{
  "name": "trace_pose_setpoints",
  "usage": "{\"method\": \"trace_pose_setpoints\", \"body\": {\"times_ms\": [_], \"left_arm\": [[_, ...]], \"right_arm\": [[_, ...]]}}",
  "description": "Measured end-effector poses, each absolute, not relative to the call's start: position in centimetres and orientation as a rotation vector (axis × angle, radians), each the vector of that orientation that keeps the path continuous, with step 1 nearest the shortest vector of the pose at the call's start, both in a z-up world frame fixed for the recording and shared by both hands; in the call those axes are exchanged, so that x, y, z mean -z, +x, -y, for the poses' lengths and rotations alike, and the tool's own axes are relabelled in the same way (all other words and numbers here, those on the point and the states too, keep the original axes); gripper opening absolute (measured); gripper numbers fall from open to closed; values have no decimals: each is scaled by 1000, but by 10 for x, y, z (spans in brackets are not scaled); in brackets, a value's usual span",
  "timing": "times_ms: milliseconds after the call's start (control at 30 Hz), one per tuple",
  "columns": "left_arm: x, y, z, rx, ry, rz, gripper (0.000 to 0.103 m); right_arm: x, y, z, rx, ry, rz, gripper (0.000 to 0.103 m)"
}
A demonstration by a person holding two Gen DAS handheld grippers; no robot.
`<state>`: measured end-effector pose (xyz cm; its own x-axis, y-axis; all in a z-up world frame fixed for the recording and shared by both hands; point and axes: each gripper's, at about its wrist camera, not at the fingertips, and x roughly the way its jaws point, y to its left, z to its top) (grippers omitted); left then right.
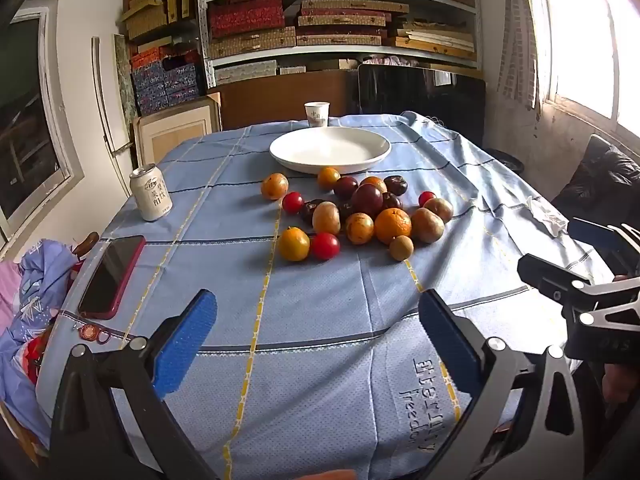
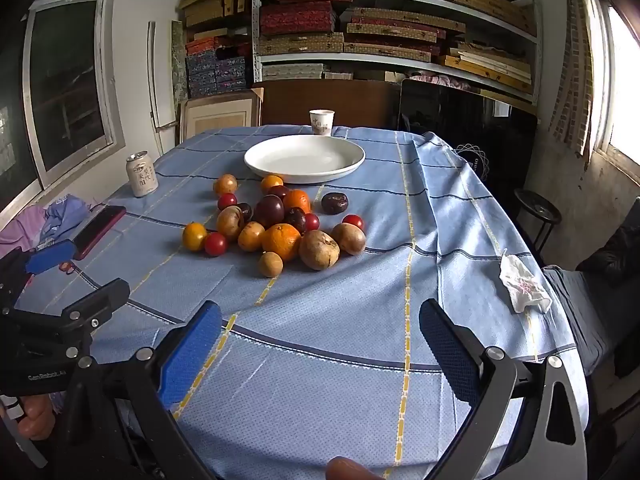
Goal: Organize fruits
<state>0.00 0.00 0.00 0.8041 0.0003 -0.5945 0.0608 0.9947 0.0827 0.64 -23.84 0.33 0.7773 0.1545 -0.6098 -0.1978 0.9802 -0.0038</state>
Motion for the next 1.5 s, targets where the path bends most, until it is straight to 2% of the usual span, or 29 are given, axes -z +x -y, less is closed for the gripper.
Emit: {"method": "trace_pose_setpoints", "body": {"times_ms": [1500], "left_arm": [[8, 0, -1, 34, 96, -659, 99]], "right_arm": [[-4, 5, 237, -193, -66, -652, 100]]}}
